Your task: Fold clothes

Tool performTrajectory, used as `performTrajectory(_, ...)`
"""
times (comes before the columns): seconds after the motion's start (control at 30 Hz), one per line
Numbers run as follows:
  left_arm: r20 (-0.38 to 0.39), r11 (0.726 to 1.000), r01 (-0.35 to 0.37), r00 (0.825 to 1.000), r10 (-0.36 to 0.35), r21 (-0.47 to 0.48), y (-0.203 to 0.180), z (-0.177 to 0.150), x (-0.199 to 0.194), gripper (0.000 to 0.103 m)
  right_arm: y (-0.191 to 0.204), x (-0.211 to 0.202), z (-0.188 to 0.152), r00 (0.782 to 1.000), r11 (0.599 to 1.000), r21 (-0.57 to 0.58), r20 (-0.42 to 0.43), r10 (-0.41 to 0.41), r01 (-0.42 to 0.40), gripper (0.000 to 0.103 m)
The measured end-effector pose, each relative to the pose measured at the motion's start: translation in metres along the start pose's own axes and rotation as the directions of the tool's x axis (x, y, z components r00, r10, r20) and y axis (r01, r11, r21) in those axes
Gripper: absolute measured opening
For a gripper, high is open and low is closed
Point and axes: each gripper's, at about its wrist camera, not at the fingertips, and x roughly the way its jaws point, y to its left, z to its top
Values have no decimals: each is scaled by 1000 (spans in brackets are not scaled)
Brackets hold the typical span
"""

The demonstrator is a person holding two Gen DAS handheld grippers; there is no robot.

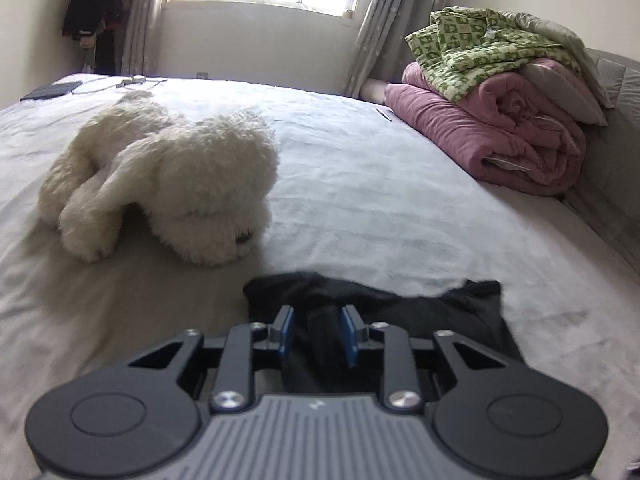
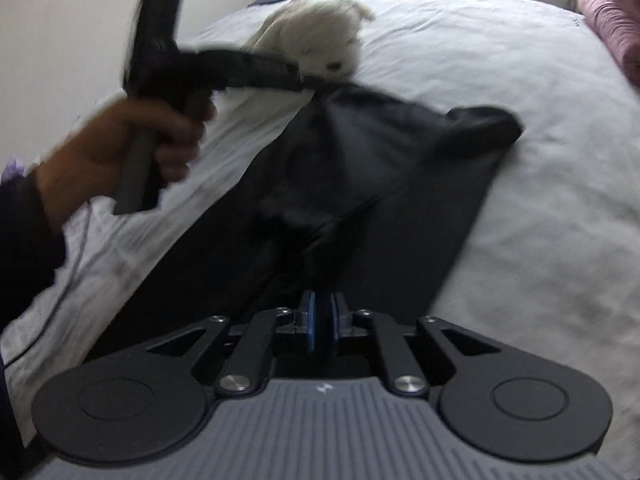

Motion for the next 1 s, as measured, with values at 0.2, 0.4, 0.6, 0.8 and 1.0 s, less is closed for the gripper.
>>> performTrajectory(0.2, -29, 990, 63, 998, -59, 126, -22, -32, -29, 27, 7, 25, 15, 999, 1000, 7, 37, -25, 25, 10)
performTrajectory(0.4, -24, 971, 113, 994, -110, 211, -40, -45, -34, 30, 20, 46, 22, 999, 997, -62, -18, -50, 48, 10)
performTrajectory(0.6, -51, 946, 141, 990, -132, 291, -58, -57, -24, 30, 14, 37, 19, 1000, 1000, -13, 7, -23, 23, 14)
performTrajectory(0.8, -53, 949, 84, 996, -71, 303, -51, -65, -20, 30, 21, 3, 4, 998, 997, 62, 45, 42, -45, 14)
performTrajectory(1.0, -25, 953, 137, 991, -135, 271, -43, -72, -63, 29, 19, 29, -2, 994, 994, 83, -79, 73, -67, 2)
